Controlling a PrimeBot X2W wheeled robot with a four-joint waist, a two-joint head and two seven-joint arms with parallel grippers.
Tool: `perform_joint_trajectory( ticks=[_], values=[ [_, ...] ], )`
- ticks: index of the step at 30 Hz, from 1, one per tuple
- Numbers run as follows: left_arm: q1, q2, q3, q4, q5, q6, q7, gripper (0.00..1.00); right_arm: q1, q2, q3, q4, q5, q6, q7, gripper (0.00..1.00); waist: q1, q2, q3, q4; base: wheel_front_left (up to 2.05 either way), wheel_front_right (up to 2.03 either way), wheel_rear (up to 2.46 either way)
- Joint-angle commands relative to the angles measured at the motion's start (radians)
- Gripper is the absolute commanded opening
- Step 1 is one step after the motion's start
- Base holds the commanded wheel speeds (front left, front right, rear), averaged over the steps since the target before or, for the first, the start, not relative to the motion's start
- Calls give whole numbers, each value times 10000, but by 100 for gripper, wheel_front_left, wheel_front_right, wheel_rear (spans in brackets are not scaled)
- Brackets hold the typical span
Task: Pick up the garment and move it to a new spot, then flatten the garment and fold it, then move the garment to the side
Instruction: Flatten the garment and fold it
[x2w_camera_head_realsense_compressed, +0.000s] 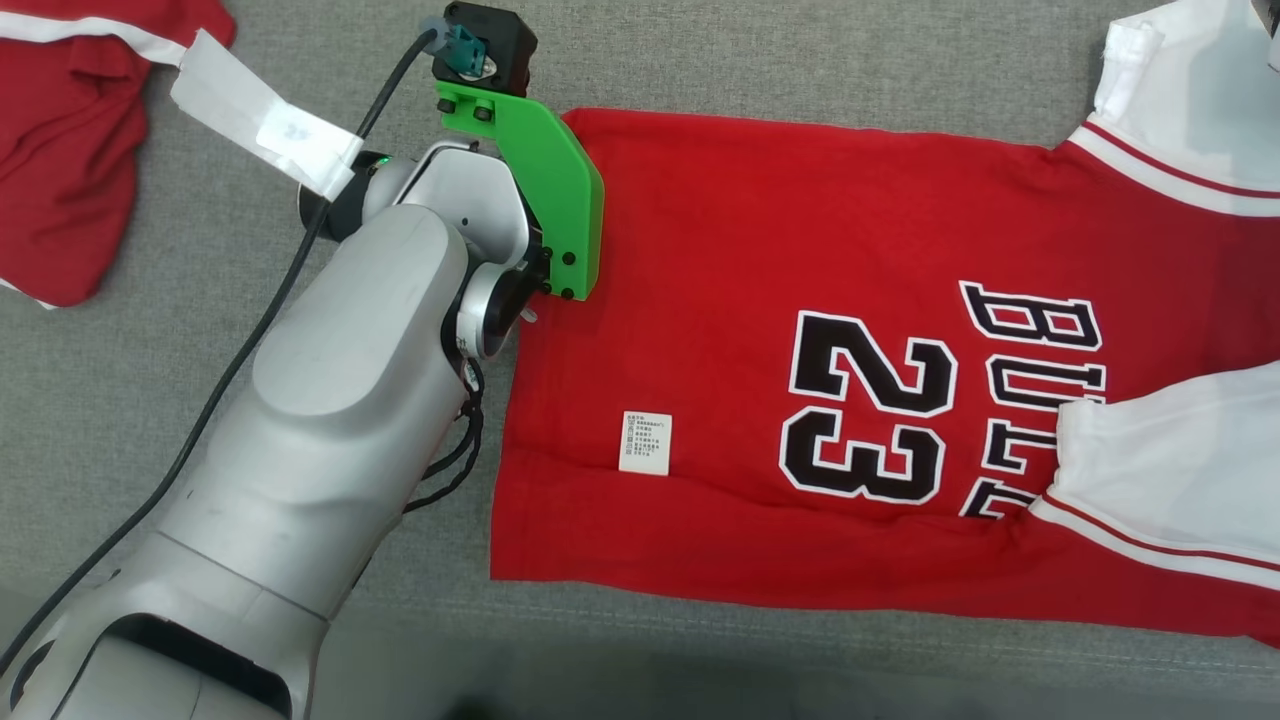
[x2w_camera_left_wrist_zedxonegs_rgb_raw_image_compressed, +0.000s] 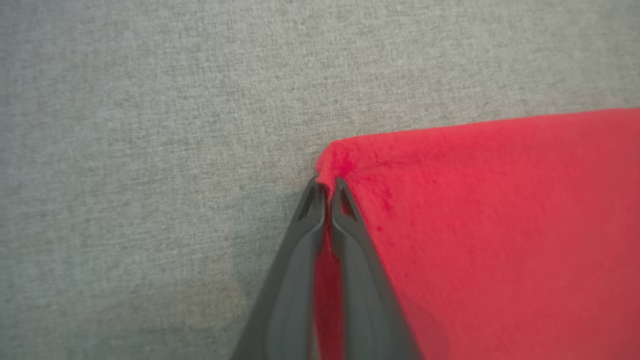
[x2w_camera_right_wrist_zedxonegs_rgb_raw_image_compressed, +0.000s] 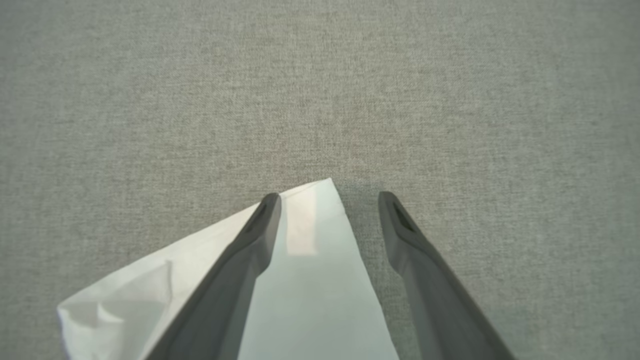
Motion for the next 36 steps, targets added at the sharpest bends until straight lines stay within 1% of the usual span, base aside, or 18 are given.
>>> perform_joint_trajectory(
  ticks=[1, 5, 7, 10, 13, 14, 16, 17, 18, 19, 20, 21, 23, 24, 25, 26, 30, 36],
  values=[
    [119, 67, -95, 107, -49, 14, 67, 0, -141, 30, -76, 59, -33, -3, 116, 100, 0, 0, 44, 23, 0, 0, 0],
    [103, 32, -141, 34, -43, 31, 56, 0, -359, 183, -415, 105, -256, -5, 546, 100, 0, 0, 107, 47, 0, 0, 0],
    [81, 19, -156, 2, -61, 27, 39, 0, -430, 213, -587, 94, -428, -5, 742, 96, 0, 0, 128, 56, 0, 0, 0],
    [87, 5, -179, -43, -91, 0, 17, 0, -402, 182, -845, -14, -644, -5, 878, 100, 0, 0, 130, 92, 0, 0, 0],
    [101, -8, -198, -104, -139, -21, 29, 0, -354, 208, -1263, -63, -828, -5, 991, 90, 0, 0, 163, 157, 0, 0, 0],
    [99, -10, -207, -128, -136, -8, 41, 0, -305, 224, -1373, -77, -919, -3, 1040, 82, 0, 0, 187, 173, 0, 0, 0],
    [90, -5, -226, -183, -103, 10, 75, 0, -230, 282, -1521, -178, -1053, -3, 1037, 85, 0, 0, 243, 200, 0, 0, 0],
    [77, 10, -242, -208, -92, 30, 92, 0, -205, 299, -1602, -221, -1111, -3, 1038, 82, 0, 0, 275, 213, 0, 0, 0],
    [72, 24, -251, -232, -91, 37, 103, 0, -166, 341, -1706, -245, -1125, -5, 1082, 82, 0, 0, 303, 223, 0, 0, 0],
    [63, 34, -254, -253, -98, 48, 108, 0, -133, 375, -1802, -262, -1194, -3, 1140, 77, 0, 0, 336, 228, 0, 0, 0],
    [57, 55, -264, -264, -85, 60, 118, 0, -83, 441, -1870, -259, -1239, -5, 1217, 65, 0, 0, 363, 229, 0, 0, 0],
    [64, 70, -273, -273, -87, 73, 138, 0, -27, 508, -1935, -269, -1287, -5, 1311, 62, 0, 0, 382, 227, 0, 0, 0],
    [73, 100, -279, -291, -99, 101, 158, 0, 95, 611, -2080, -287, -1420, -5, 1453, 47, 0, 0, 415, 218, 0, 0, 0],
    [76, 115, -286, -299, -102, 104, 167, 0, 146, 647, -2145, -308, -1497, -5, 1509, 43, 0, 0, 424, 215, 0, 0, 0],
    [77, 126, -282, -314, -108, 106, 161, 0, 177, 682, -2171, -343, -1560, -5, 1550, 28, 0, 0, 433, 212, 0, 0, 0],
    [77, 144, -276, -335, -110, 124, 149, 0, 203, 729, -2170, -393, -1596, -5, 1563, 1, 0, 0, 442, 205, 0, 0, 0],
    [80, 205, -217, -391, -107, 214, 19, 0, 260, 792, -2034, -633, -1615, -10, 1496, 0, 0, 0, 458, 154, 0, 0, 0],
    [173, 216, -222, -425, -154, 236, 2, 0, 356, 882, -1599, -852, -1168, -2, 1520, 0, 0, 0, 303, 21, 0, 0, 0]
  ],
)
